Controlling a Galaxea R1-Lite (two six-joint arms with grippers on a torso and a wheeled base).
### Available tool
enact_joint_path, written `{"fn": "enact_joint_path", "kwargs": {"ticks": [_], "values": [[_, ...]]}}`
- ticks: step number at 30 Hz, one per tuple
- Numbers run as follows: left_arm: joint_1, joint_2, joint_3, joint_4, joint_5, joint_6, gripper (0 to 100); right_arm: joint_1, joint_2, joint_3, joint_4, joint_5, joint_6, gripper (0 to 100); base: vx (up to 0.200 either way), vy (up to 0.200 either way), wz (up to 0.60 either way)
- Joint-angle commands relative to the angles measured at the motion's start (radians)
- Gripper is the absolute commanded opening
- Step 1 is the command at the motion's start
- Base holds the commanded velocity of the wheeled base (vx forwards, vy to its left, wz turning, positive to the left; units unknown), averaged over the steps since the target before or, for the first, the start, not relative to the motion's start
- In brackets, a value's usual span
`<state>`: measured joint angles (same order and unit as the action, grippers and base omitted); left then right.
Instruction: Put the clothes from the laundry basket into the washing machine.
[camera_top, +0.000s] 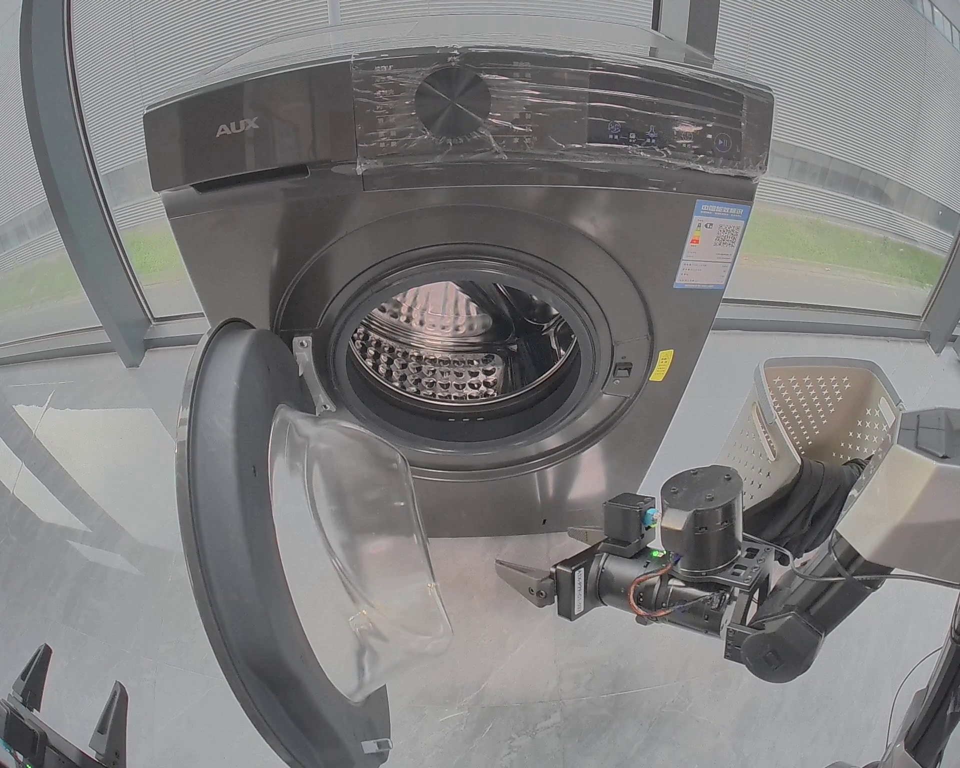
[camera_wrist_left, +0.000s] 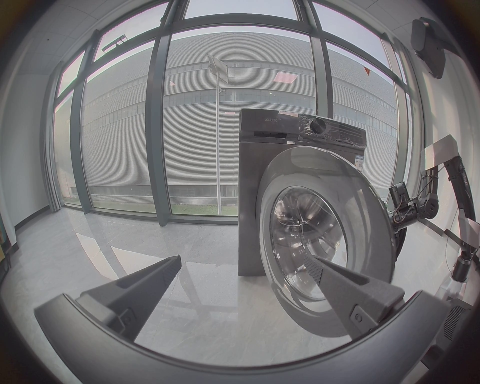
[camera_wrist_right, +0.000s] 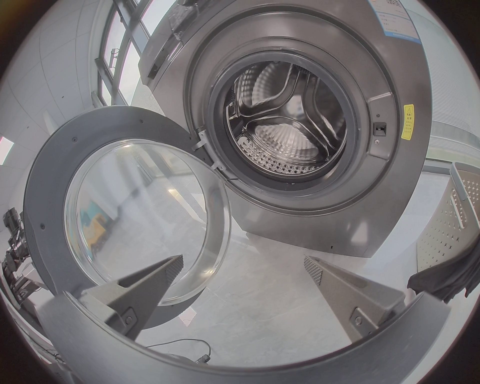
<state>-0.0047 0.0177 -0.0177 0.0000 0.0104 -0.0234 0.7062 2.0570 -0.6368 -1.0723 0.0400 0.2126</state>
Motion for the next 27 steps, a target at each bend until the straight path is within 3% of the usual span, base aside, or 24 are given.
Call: {"fn": "enact_joint_path", "kwargs": {"ticks": [1, 6, 22, 27], "values": [[0.0, -0.018, 0.015, 0.0, 0.0, -0.001, 100, 0.006, 0.038, -0.063, 0.023, 0.001, -0.002, 100, 0.0, 0.0, 0.0], [0.0, -0.018, 0.015, 0.0, 0.0, -0.003, 100, 0.013, 0.104, -0.142, 0.042, 0.001, -0.001, 100, 0.0, 0.0, 0.0], [0.0, -0.018, 0.015, 0.0, 0.0, -0.003, 100, 0.119, 0.161, -0.199, -0.017, 0.004, 0.011, 100, 0.0, 0.0, 0.0], [0.0, -0.018, 0.015, 0.0, 0.0, -0.003, 100, 0.121, 0.184, -0.234, -0.02, 0.008, 0.018, 100, 0.0, 0.0, 0.0]]}}
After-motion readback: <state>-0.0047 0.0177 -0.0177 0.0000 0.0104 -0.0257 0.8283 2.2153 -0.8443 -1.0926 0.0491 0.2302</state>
